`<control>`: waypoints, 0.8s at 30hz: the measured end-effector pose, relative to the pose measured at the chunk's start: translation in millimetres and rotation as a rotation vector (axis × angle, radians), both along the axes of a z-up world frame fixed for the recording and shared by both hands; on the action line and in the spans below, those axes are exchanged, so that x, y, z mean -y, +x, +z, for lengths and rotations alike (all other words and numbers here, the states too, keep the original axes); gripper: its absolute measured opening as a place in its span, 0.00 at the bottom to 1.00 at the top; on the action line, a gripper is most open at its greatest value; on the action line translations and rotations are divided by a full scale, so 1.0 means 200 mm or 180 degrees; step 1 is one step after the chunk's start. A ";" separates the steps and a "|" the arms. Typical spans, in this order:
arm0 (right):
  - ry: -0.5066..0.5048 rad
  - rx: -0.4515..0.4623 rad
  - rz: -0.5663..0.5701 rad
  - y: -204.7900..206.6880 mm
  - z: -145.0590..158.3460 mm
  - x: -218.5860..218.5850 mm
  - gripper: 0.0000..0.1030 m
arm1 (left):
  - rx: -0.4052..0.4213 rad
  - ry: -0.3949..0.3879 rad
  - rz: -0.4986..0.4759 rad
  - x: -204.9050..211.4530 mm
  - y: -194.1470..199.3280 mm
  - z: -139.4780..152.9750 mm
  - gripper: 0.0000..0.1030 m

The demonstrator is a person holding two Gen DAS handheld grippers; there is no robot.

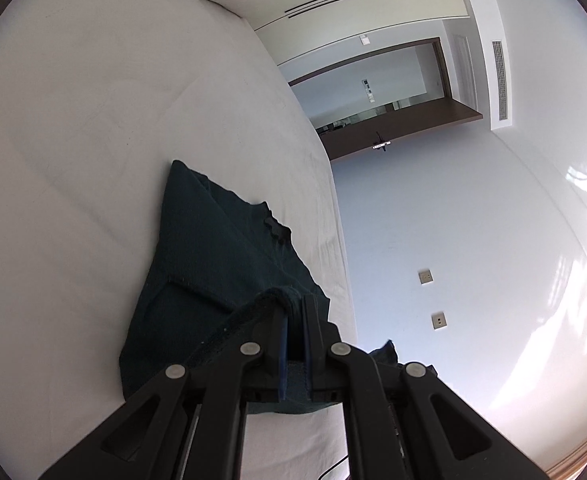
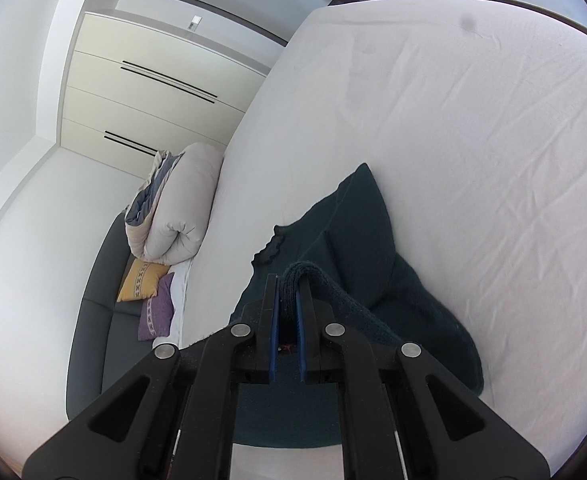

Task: Fold small clothes
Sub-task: 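Lift the hem with both tools and fold it toward the collar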

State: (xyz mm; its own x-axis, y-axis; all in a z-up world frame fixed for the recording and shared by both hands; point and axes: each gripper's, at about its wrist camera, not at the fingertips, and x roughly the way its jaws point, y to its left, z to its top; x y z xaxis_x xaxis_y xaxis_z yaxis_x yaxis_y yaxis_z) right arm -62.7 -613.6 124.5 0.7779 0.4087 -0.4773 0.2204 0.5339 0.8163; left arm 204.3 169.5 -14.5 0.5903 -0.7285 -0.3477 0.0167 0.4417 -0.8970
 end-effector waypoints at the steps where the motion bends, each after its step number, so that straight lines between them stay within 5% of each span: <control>1: -0.0029 -0.0018 -0.0017 0.07 -0.01 0.01 0.06 | -0.0035 -0.0040 0.0021 0.00 0.07 -0.02 0.05; 9: -0.0254 -0.0257 -0.0177 0.54 -0.16 0.09 0.06 | -0.0225 0.0089 0.0129 0.03 0.54 -0.15 0.05; 19: -0.0297 -0.0603 -0.0322 0.97 -0.38 0.10 0.07 | -0.0478 0.0393 0.0230 0.04 0.82 -0.39 0.07; 20: -0.0284 -0.0684 -0.0323 1.02 -0.42 0.09 0.12 | -0.0515 0.0430 0.0278 0.04 0.84 -0.41 0.11; 21: -0.0307 -0.0742 -0.0355 1.05 -0.45 0.10 0.18 | -0.0545 0.0437 0.0325 0.02 0.85 -0.44 0.28; 23: -0.0430 -0.0701 -0.0527 1.07 -0.46 0.10 0.73 | -0.0565 0.0346 0.0438 -0.03 0.86 -0.48 0.55; 24: -0.0448 -0.0628 -0.0640 1.06 -0.46 0.10 0.79 | -0.0561 0.0335 0.0475 -0.04 0.86 -0.48 0.59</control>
State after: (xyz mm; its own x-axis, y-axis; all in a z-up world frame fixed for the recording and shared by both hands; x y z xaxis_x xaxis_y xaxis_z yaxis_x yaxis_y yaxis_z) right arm 149.6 -634.1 32.3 0.7231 0.1753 -0.6681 0.4798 0.5682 0.6685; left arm 375.4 177.3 -111.2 0.6122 -0.5921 -0.5241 -0.2083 0.5187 -0.8292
